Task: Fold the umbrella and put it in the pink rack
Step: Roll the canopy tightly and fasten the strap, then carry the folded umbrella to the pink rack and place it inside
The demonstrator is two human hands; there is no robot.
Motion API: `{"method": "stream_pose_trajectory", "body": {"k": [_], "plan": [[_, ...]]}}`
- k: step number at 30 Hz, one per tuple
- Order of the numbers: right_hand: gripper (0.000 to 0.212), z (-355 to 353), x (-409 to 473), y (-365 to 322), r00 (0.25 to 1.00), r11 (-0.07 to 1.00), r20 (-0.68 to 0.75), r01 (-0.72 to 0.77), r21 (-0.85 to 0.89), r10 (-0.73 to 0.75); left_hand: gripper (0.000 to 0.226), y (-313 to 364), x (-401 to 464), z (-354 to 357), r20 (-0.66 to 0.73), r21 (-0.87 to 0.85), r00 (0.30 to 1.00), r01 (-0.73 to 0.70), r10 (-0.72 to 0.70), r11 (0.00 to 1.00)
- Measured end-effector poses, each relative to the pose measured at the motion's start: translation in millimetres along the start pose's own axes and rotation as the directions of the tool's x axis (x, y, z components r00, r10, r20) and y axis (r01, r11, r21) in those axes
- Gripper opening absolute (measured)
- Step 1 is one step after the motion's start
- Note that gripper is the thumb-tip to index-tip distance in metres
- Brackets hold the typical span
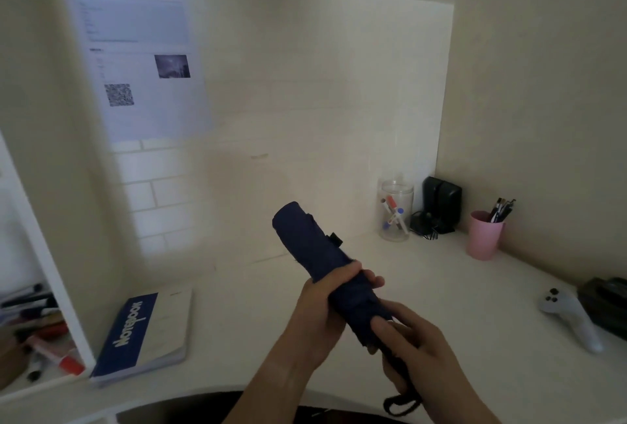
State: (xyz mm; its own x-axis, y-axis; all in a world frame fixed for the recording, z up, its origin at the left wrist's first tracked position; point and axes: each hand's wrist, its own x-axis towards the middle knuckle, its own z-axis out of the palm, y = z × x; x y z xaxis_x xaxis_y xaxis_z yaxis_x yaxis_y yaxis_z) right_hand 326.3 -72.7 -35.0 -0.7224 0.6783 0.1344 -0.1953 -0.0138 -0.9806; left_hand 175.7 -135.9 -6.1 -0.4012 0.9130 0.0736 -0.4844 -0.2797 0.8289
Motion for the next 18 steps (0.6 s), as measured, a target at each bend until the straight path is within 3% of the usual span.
{"method": "stream_pose_trajectory", "body": {"k": [1,3,5,7,9,13,16,18], "plan": [[0.048,-4.7,-2.9,-3.0,0.997,0.993,0.049,-0.070,0.094,0.066,0.026,4.6,-0.4,-8.9,0.067,0.050,0.998,-0.017,0.014,0.999],[0.047,-11.8,-9.0,-7.1,0.970,0.960,0.134,-0.223,0.169,0.202,0.051,13.9,-0.6,-23.3,0.041,0.090,0.998,-0.052,0.048,0.995],[0.040,-15.8,-10.3,-9.5,0.927,0.919,0.184,-0.356,0.168,0.325,0.069,23.7,1.6,-25.3,-0.056,-0.119,0.997,-0.062,0.055,0.991],[0.036,-16.7,-8.6,-11.6,0.884,0.884,0.217,-0.447,0.137,0.413,0.057,23.8,8.2,-22.2,-0.142,-0.319,0.987,-0.123,0.081,0.940],[0.037,-20.5,-4.8,-11.9,0.898,0.905,0.182,-0.419,0.072,0.401,0.040,14.8,16.1,-20.3,-0.287,-0.337,0.955,-0.177,0.078,0.925],[0.029,-49.9,-1.9,-2.0,0.974,0.974,-0.005,-0.225,-0.005,0.225,0.035,-13.8,19.3,-27.0,-0.444,-0.252,0.892,-0.215,0.085,0.943],[0.021,-77.9,-7.6,12.3,0.977,0.973,-0.088,-0.204,-0.104,0.195,0.038,-35.9,15.7,-37.6,-0.460,-0.010,0.886,-0.060,0.049,0.998],[0.018,-95.1,-9.5,21.2,0.964,0.964,-0.196,-0.212,-0.161,0.179,0.049,-51.5,12.2,-51.4,-0.454,0.224,0.890,0.075,0.036,0.972]]}}
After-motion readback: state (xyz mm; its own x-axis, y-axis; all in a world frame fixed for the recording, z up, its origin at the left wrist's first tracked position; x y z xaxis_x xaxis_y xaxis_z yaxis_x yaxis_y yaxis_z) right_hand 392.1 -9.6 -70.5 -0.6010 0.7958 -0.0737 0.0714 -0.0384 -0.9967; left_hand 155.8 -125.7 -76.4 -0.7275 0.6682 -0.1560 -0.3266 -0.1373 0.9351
